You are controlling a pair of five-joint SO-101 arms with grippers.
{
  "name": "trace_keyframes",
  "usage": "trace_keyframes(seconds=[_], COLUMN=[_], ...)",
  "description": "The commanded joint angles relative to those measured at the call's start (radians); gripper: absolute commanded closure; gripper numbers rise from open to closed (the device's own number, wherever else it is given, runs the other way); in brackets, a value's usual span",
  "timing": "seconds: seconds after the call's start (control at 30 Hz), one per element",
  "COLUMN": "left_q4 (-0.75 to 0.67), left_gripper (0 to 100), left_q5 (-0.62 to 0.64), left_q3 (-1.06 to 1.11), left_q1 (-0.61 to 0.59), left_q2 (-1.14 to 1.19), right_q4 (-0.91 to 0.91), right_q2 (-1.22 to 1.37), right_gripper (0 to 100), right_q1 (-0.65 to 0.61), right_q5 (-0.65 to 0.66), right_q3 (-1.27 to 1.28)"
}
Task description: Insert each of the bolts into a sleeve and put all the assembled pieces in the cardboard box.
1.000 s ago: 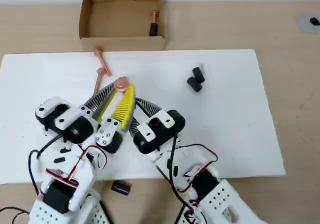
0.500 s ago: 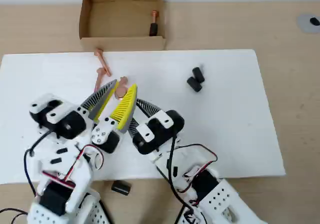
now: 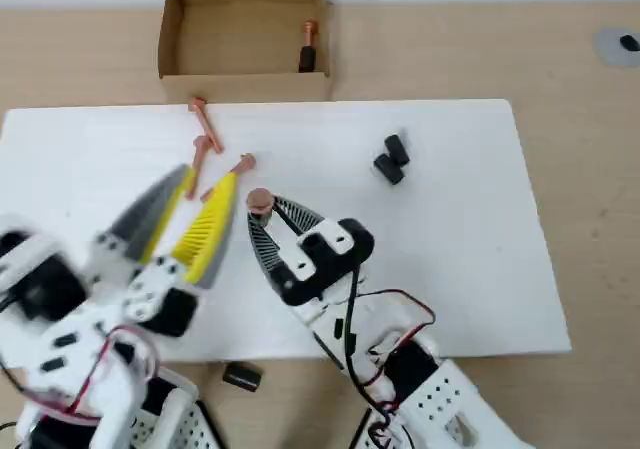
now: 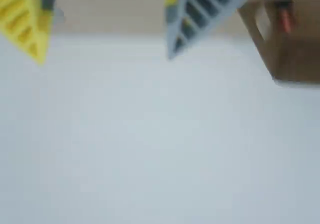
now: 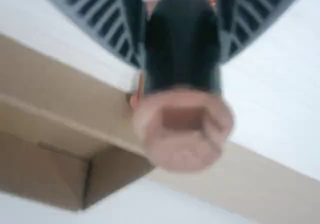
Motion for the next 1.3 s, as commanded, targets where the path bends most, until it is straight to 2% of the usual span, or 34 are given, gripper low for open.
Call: trace_keyframes(seconds=[0.0, 0.17, 0.23, 0.37, 0.53, 0.83, 1.07, 1.27], left_q4=[0.078, 0.281, 0.319, 0.322, 0.315, 0.301, 0.265, 0.198], left_gripper=[82, 83, 83, 84, 86, 86, 86, 86], left_q5=[-0.081, -0.098, -0.121, -0.201, -0.296, -0.525, -0.525, -0.44], left_q3=[-0.121, -0.311, -0.377, -0.425, -0.419, -0.285, -0.252, -0.261], left_q1=[-0.054, -0.146, -0.203, -0.342, -0.493, -0.506, -0.506, -0.506], left_q2=[0.079, 0.335, 0.452, 0.639, 0.756, 0.843, 0.972, 1.196], right_q4=[0.0, 0.043, 0.043, 0.043, 0.048, 0.048, 0.049, 0.049], right_q2=[0.016, 0.205, 0.318, 0.605, 0.987, 1.538, 1.977, 2.29], right_gripper=[98.9, 98.9, 98.9, 98.9, 98.9, 98.8, 98.8, 98.8], right_q1=[0.071, 0.142, 0.165, 0.214, 0.297, 0.352, 0.386, 0.409], right_q5=[-0.026, -0.028, -0.028, -0.028, -0.025, -0.021, -0.021, -0.021], right_q3=[-0.153, -0.414, -0.538, -0.828, -1.199, -1.666, -2.034, -2.33])
